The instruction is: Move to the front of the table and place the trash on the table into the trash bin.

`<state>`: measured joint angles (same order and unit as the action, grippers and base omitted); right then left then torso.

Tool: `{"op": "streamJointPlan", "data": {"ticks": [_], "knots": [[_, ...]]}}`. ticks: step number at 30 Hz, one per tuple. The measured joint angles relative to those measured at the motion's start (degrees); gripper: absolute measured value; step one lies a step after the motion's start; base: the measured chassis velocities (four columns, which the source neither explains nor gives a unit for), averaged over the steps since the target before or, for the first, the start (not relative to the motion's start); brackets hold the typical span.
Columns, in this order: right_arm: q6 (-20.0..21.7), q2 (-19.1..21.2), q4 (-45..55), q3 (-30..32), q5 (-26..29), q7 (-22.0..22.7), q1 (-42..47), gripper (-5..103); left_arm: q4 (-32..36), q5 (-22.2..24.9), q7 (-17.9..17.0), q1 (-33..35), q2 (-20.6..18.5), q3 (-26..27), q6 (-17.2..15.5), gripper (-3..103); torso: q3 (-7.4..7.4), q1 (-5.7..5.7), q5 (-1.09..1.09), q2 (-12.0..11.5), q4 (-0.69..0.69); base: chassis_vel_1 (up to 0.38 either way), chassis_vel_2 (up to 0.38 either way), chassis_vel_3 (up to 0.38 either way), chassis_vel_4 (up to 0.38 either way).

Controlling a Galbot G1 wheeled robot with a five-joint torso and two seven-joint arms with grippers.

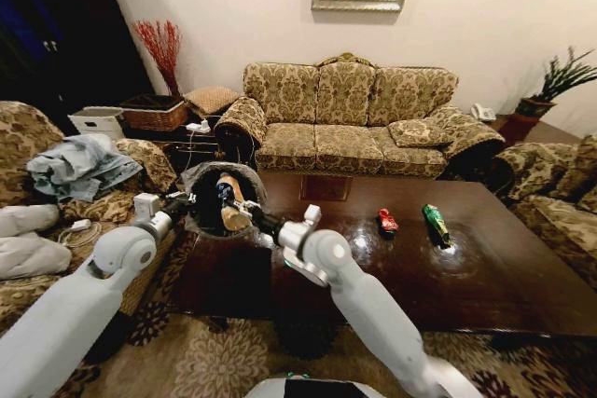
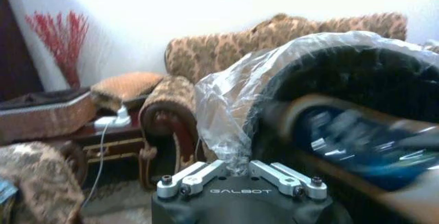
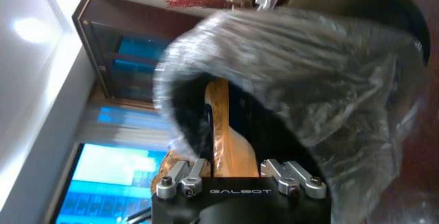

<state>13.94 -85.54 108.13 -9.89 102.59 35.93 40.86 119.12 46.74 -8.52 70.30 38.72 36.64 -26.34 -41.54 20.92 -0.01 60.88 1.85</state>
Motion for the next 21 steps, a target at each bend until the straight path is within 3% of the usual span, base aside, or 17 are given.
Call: {"op": "streamJointPlan", "data": {"ticks": [3, 9, 10, 12, 14, 15, 16, 18, 21], "knots": [[-0.65, -1.61, -2.51, -0.26, -2.73, -2.15, -0.47, 37, 0.99, 0.08, 0.04, 0.26, 0.03, 0.30, -0.18, 0, 0.00, 0.00, 0.02, 0.00, -0.02, 0.000, 0.000, 0.000, 0.000], [-2.27, -1.27, -3.53, -0.24, -7.23, -7.86, 0.10, 64, -0.43, 0.07, 0.15, 0.72, -0.12, 0.67, -1.56, 0, 0.00, 0.00, 0.00, 0.00, 0.00, 0.000, 0.000, 0.000, 0.000], [-2.27, -1.27, -3.53, -0.24, -7.23, -7.86, 0.10, 64, -0.43, 0.07, 0.15, 0.72, -0.12, 0.67, -1.56, 0, 0.00, 0.00, 0.00, 0.00, 0.00, 0.000, 0.000, 0.000, 0.000], [-2.65, -0.35, -2.61, 0.32, -8.27, -10.75, 0.59, 76, -1.01, -0.22, 0.90, 0.98, -0.54, 0.66, -3.32, 0, 0.00, 0.00, 0.00, 0.00, 0.00, 0.000, 0.000, 0.000, 0.000], [-2.64, -0.06, -2.29, 0.40, -8.46, -11.48, 0.72, 76, -1.10, -0.23, 1.06, 1.00, -0.75, 0.67, -3.88, 0, 0.00, 0.00, 0.00, 0.00, -0.01, 0.000, 0.000, 0.000, 0.000], [-2.31, 0.88, -1.38, 0.60, -9.05, -13.41, 1.13, 81, -1.28, 0.19, 1.57, 0.99, -1.66, 0.98, -6.43, 0, 0.00, 0.00, 0.00, 0.00, -0.02, 0.000, 0.000, 0.000, 0.000], [-2.31, 0.88, -1.38, 0.60, -9.05, -13.41, 1.13, 81, -1.28, 0.19, 1.57, 0.99, -1.66, 0.98, -6.43, 0, 0.00, 0.00, 0.00, 0.00, -0.02, 0.000, 0.000, 0.000, 0.000], [-0.99, 2.77, 0.17, 1.23, -8.49, -13.66, 1.67, 99, -1.66, 4.31, 2.00, 0.65, -6.59, 2.39, -12.18, 0, 0.00, 0.00, 0.02, 0.00, -0.01, 0.000, 0.000, 0.000, 0.000], [-0.08, 3.28, 0.74, 1.24, -7.68, -13.41, 2.23, 100, -1.61, 6.29, 1.99, 0.50, -8.81, 2.82, -13.42, 0, 0.01, 0.00, 0.02, 0.00, -0.01, 0.000, 0.000, 0.000, 0.000]]}}
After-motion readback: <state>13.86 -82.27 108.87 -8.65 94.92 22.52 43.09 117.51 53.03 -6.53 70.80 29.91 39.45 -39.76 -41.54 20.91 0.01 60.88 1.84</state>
